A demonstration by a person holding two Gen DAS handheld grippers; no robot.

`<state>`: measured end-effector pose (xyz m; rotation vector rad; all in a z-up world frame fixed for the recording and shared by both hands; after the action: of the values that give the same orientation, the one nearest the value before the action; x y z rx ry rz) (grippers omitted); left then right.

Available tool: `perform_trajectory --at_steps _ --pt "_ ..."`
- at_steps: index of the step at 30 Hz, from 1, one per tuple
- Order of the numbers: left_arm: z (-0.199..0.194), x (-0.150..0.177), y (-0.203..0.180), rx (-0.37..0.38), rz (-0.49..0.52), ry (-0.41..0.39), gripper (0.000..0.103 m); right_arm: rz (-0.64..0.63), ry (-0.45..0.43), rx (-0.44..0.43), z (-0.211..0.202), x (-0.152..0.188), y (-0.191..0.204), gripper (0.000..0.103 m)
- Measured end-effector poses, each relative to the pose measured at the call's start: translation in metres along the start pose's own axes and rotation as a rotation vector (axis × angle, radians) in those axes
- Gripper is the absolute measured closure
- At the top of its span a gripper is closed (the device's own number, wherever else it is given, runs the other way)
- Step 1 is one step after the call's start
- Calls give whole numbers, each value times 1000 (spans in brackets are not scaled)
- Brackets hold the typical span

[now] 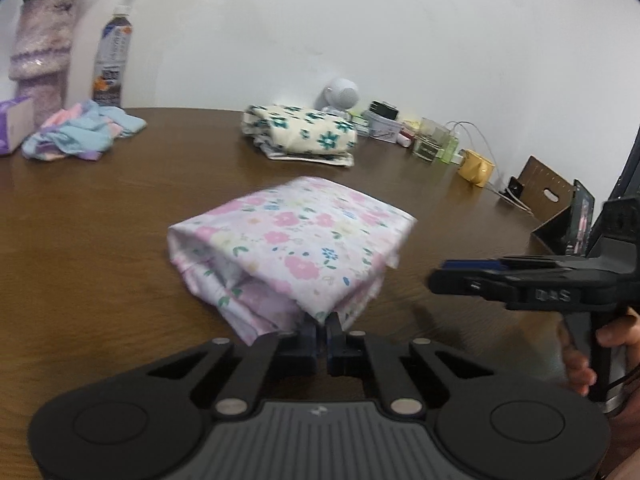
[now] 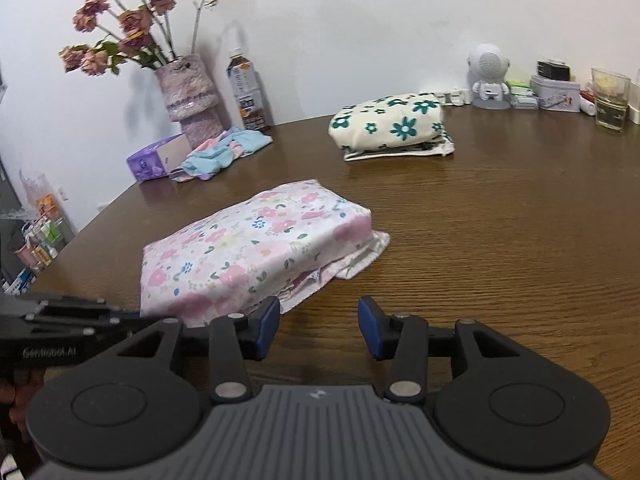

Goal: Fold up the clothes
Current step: 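Open both grippers and release the tucked dress bundle, then grasp the bundle end with both grippers and tilt it upward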

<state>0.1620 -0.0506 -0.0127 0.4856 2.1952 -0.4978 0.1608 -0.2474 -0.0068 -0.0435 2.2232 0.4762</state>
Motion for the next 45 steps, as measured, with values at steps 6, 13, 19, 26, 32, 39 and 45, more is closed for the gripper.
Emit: perform_trajectory --at_steps 6,13,19,26,32,39,45 --pt "-7 -4 42 31 77 29 99 -92 20 -31 -1 7 18 57" --pt "-2 -3 51 86 124 38 90 -225 41 -64 11 11 24 58" --pt "-4 -2 42 108 125 10 87 -243 43 -90 18 1 16 58" --pt "-9 1 44 119 85 12 66 -227 73 -126 28 -3 12 58" --pt "-38 -14 59 114 -40 -75 22 -173 88 -182 19 -9 14 45" --pt "0 -33 87 79 -343 -17 18 111 113 -234 39 -52 -13 33" --pt "22 -26 102 186 -550 -21 23 310 223 -284 83 -54 -34 34"
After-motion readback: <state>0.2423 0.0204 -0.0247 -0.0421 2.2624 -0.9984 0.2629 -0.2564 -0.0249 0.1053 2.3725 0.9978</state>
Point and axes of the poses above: each gripper's, at about its wrist camera, not at the fingertips, and z roughly the way its jaws point, y to its left, x to its underside, the point moved 7 cm from there along z, roughly the way its jaws point, and after that the axes turned 6 degrees about z, right-handed, at the moved point
